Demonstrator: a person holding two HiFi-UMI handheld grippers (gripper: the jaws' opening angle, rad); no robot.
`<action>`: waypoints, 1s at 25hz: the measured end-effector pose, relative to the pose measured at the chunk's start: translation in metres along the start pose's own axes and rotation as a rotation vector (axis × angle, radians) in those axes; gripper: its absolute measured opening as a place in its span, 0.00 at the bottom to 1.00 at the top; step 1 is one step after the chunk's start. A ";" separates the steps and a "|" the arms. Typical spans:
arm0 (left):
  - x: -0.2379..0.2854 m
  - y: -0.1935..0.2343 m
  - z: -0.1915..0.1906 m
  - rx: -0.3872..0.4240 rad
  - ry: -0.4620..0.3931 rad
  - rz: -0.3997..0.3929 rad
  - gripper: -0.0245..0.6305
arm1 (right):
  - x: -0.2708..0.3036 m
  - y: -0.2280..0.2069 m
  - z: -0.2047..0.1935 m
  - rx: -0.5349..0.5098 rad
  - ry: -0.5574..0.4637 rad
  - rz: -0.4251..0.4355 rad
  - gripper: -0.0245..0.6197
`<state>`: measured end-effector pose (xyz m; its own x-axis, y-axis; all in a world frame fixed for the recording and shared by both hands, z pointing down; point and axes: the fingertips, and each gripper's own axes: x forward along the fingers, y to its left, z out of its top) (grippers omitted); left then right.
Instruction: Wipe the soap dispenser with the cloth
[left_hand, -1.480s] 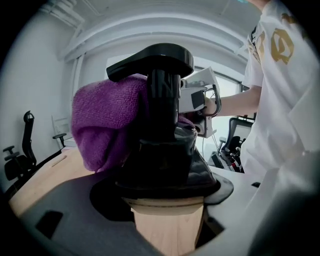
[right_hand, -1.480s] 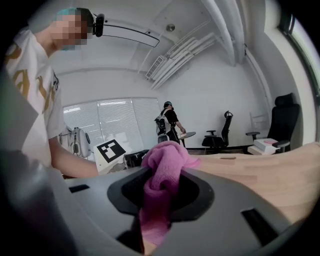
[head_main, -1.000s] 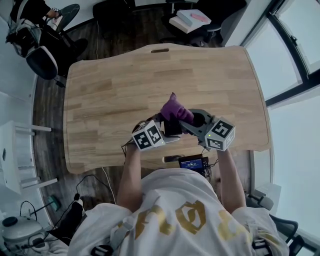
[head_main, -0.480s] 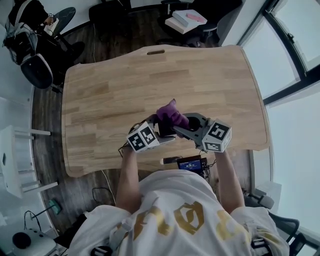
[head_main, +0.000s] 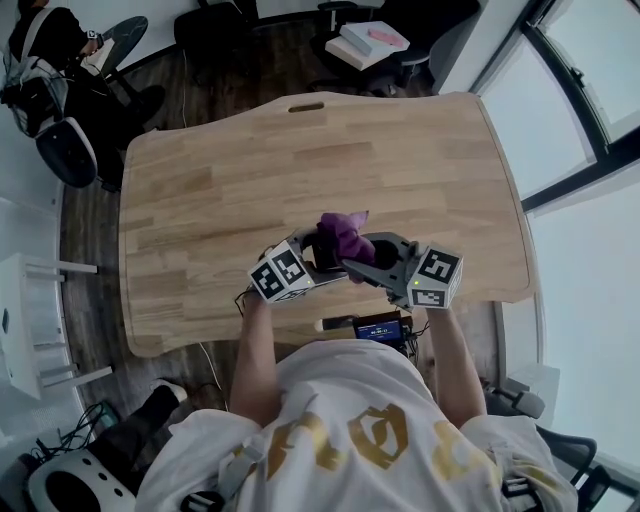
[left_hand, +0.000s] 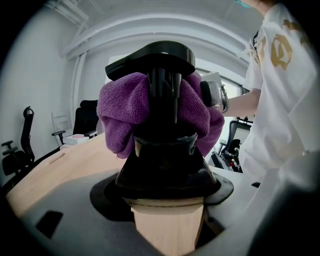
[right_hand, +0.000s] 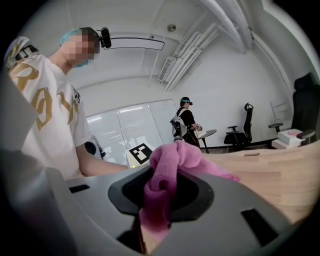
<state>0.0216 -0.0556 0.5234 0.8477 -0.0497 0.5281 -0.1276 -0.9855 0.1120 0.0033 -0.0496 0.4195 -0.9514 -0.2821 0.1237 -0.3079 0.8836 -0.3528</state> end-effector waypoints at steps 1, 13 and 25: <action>0.001 0.000 0.001 -0.002 -0.001 -0.001 0.56 | -0.001 0.001 0.001 0.002 0.001 0.006 0.19; 0.003 0.002 0.004 -0.037 -0.018 -0.009 0.56 | 0.003 0.018 -0.003 0.053 -0.005 0.097 0.19; 0.001 0.005 0.001 -0.058 -0.021 0.002 0.56 | 0.014 0.029 -0.013 0.068 0.035 0.150 0.19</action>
<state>0.0224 -0.0609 0.5237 0.8581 -0.0559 0.5105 -0.1583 -0.9744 0.1594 -0.0187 -0.0226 0.4229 -0.9862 -0.1343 0.0967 -0.1631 0.8874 -0.4311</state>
